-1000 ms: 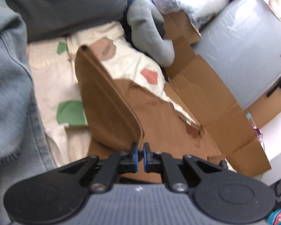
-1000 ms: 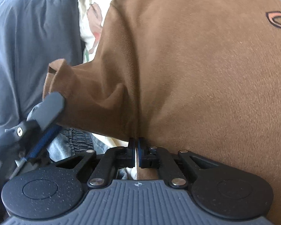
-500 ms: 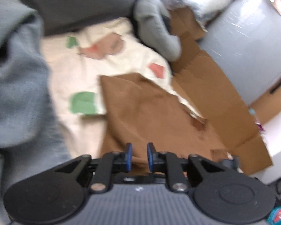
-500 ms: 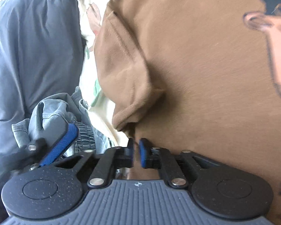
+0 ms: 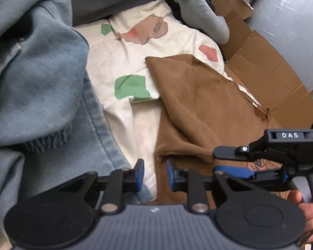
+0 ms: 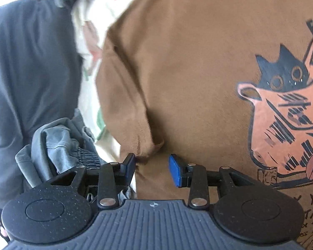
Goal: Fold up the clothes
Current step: 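Open both tools and release the folded side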
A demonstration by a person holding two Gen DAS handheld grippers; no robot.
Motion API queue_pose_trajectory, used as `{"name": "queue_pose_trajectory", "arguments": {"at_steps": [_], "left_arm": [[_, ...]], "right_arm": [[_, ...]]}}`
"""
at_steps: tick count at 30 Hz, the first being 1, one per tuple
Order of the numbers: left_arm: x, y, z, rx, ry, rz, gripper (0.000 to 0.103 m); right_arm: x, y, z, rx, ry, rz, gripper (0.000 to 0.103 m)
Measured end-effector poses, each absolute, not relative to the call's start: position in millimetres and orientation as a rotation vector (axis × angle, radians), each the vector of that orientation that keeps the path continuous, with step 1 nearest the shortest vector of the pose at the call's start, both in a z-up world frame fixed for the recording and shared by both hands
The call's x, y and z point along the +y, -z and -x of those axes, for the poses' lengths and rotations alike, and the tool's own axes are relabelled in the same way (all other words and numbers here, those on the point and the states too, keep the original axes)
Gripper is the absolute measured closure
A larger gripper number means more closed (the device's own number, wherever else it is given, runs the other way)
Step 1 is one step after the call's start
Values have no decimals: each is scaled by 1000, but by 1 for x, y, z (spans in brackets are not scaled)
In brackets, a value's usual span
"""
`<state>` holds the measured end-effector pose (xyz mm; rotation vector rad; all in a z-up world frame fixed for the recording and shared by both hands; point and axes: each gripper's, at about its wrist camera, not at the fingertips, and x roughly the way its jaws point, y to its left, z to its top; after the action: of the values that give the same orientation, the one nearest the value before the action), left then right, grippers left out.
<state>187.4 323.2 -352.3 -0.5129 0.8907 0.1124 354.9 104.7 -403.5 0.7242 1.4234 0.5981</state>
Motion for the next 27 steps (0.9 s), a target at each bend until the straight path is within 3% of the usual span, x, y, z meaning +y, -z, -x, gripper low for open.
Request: {"name": "queue_pose_trajectory", "arguments": {"at_steps": [11,12,13,15,27], "left_arm": [[314,365,-204,928,-110,423,79],[314,365,-205,933,-112,417,80],[314,365,-206,938,-114,406,81],[315,365,-206,943,-115,405,83],[311,366,-208,955,-126,352,86]], "right_arm": [[107,414,-368,1476,-545,-851,62],[109,414,-369,1479,-551,-846,69],[110,412,-371,1475,-558,-837,85],[111,405,-373,1459,-568,-819,99],[107,355,-357,1259,-571,-579,101]]}}
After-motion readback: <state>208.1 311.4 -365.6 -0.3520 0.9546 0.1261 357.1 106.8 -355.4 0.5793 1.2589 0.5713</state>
